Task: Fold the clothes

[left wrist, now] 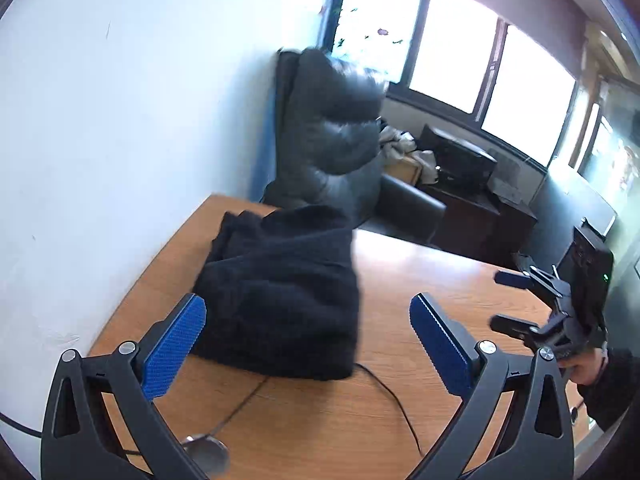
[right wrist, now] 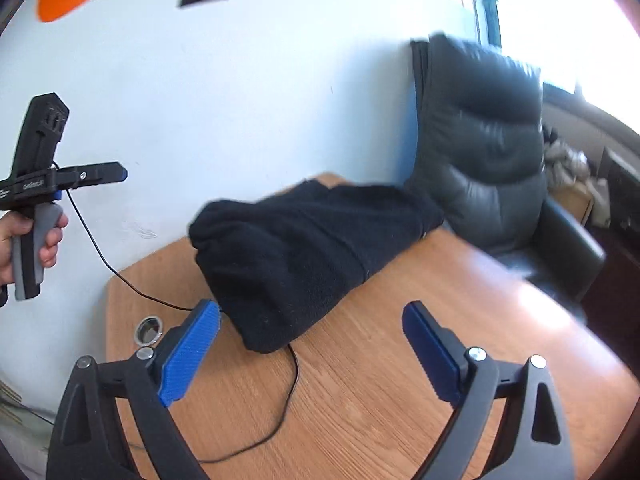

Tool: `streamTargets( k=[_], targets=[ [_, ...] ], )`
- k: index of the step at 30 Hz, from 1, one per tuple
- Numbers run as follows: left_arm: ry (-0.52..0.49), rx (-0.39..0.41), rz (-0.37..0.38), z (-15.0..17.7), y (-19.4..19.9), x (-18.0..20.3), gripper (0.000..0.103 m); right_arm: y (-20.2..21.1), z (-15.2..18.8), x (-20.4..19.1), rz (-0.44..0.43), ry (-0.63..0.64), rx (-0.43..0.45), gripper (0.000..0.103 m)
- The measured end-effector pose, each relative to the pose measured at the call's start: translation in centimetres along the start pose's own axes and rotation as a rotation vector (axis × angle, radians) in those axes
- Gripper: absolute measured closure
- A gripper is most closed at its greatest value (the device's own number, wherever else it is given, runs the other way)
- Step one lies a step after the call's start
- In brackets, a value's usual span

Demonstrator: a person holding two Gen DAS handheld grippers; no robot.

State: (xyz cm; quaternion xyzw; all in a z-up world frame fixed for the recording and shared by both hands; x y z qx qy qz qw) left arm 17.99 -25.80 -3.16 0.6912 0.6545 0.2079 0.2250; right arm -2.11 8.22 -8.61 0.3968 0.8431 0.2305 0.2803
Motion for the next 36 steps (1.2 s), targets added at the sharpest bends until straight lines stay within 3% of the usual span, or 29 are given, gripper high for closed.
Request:
streamTargets(
  k=[4, 11, 14, 16, 21, 28, 36],
  targets=[
    [-0.072, 0.096, -0.078, -0.3, 8.5, 4.3, 0.000, 4.5, 0.4, -2.3, 0.031, 0.018, 0.055, 0.004],
    [-0.110, 0.147, -0.214, 4.2, 13.7, 10.2, 0.000, 10.7, 4.0, -7.0, 0.084, 0.043, 0.138, 0.004],
    [-0.108, 0.195, -0.269, 6.5, 19.5, 10.2, 0.000, 12.9, 6.9, -9.9, 0.096, 0.051, 0.157, 0.004],
    [-0.079, 0.240, -0.254, 7.6, 24.1, 9.6, 0.000, 14.5, 8.1, -11.7, 0.109, 0.035, 0.173, 0.004],
    [-0.088, 0.257, -0.264, 10.2, 29.2, 8.7, 0.000, 17.5, 10.1, -15.9, 0.182, -0.002, 0.221, 0.000],
    [-0.052, 0.137, -0.379, 14.6, 25.8, 7.3, 0.000, 18.6, 13.1, -20.0, 0.276, -0.028, 0.230, 0.000],
    [0.005, 0.057, -0.473, 15.6, 25.3, 5.3, 0.000, 17.7, 14.8, -21.0, 0.330, -0.045, 0.188, 0.000]
  ],
)
Point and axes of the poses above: each gripper's, at about its wrist camera, not at the fingertips, and y roughly against the way its jaws point, x to its right, z to its underside, the point moved 1 cm from there along -y, roughly the way its jaws point, and after that the axes turned 13 degrees about -y, right-handed, at the moved point
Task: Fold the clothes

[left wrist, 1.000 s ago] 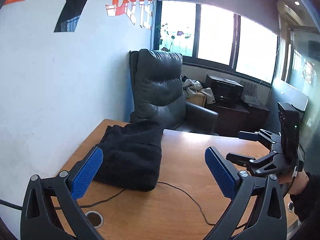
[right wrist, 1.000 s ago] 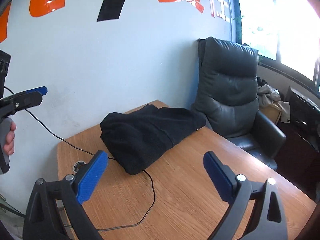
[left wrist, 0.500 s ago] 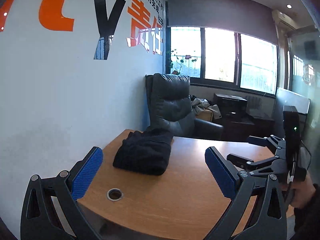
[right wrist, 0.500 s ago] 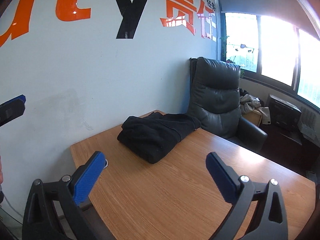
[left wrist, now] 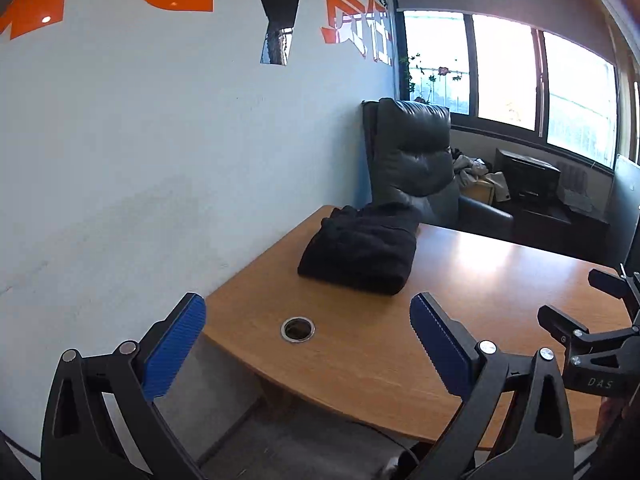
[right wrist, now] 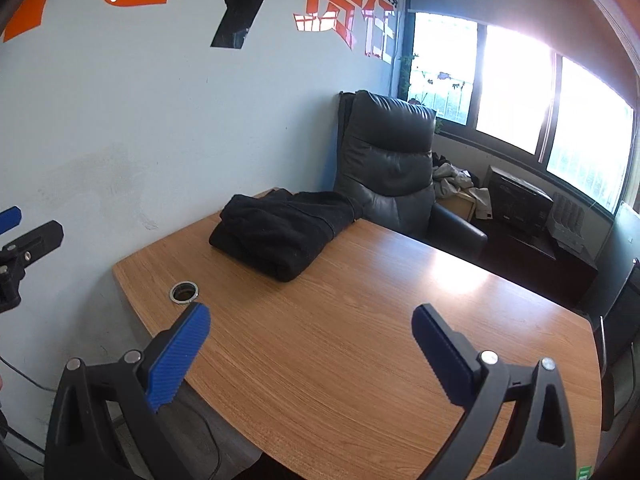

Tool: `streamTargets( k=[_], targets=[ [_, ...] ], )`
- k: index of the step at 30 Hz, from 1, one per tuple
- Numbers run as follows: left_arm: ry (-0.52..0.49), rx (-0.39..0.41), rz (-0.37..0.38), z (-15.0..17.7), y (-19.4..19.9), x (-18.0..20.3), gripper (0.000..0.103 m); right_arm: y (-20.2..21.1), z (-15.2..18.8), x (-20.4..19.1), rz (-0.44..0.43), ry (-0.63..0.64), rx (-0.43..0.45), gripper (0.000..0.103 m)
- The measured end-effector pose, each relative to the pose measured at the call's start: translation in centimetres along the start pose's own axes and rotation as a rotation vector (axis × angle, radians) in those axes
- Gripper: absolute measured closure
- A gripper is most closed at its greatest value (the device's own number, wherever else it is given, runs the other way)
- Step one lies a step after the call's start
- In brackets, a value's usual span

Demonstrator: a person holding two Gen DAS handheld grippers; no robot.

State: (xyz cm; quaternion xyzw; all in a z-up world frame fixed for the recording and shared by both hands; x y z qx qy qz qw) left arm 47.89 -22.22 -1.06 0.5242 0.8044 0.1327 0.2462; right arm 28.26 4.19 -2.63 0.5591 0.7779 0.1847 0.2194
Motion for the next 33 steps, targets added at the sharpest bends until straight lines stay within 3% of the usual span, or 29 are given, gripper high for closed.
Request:
streamTargets(
  k=[15, 23, 33],
  targets=[
    [-0.055, -0.006, -0.095, -1.5, -1.8, 2.7, 0.000, -2.4, 1.3, -0.8, 0.025, 0.023, -0.058, 0.000],
    [-0.025, -0.035, -0.003, -1.4, -3.0, 3.4, 0.000, -3.6, 1.0, -2.0, 0.006, 0.051, -0.062, 0.000],
    [-0.024, -0.013, 0.001, -1.1, -3.4, 3.3, 0.000, -4.5, 0.6, -1.5, 0.023, 0.050, -0.060, 0.000]
  ],
)
Point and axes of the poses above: each gripper's, at about its wrist camera, not at the fingertips, and y roughly against the way its jaws point, x to its right, z to its underside, the point moved 1 cm from there along -y, roughly the way its jaws point, and after that the axes turned 13 degrees about -y, right-handed, at the moved point
